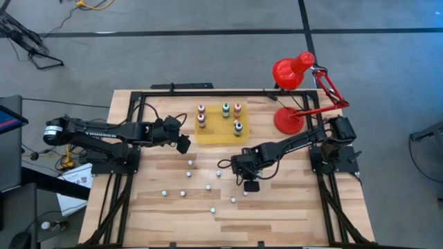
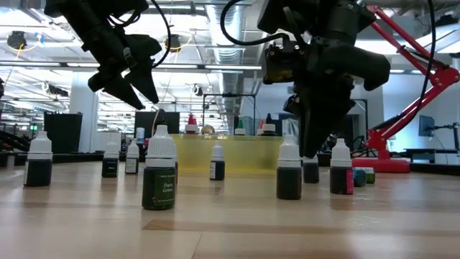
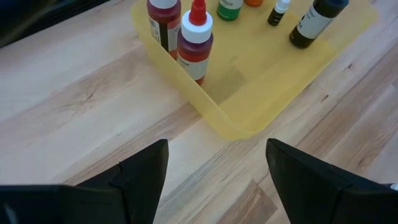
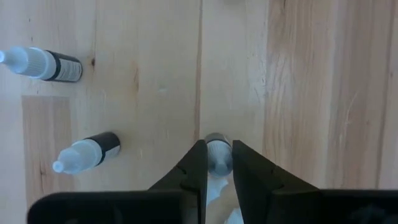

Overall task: Pick & Place food coloring
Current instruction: Put the small white food coloring in the bin

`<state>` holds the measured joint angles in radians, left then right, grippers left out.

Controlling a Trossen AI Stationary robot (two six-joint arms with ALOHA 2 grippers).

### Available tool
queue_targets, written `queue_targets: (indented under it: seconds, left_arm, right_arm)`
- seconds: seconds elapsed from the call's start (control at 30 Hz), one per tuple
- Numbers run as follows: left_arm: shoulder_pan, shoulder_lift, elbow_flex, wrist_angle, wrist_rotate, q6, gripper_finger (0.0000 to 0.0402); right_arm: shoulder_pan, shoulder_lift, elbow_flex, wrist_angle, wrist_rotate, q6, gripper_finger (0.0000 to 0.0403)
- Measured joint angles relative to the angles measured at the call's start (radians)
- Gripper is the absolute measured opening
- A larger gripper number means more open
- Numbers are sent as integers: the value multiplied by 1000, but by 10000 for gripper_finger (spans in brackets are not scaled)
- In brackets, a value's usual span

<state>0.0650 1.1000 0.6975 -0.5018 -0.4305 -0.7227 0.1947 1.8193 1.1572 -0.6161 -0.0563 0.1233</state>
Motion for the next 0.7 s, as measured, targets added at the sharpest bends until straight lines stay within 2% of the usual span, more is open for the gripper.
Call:
queue_targets:
  seconds: [0.2,0.4,0.47,0.7]
  left_arm:
    - [0,0,0,0,0,0,263]
    - [0,0,0,-1,2,-6,263]
    - [0,0,0,0,5,-6,263]
    - [0,0,0,2,7,-7,263]
  right_arm:
    - [0,-7,20,-44,-1,1,49]
    - [-10,-45,111,-110,4,-23,48]
    - [-18,-77,131,-156,26,-44,49]
    - [-101,-187,178,-148,157,-117,50]
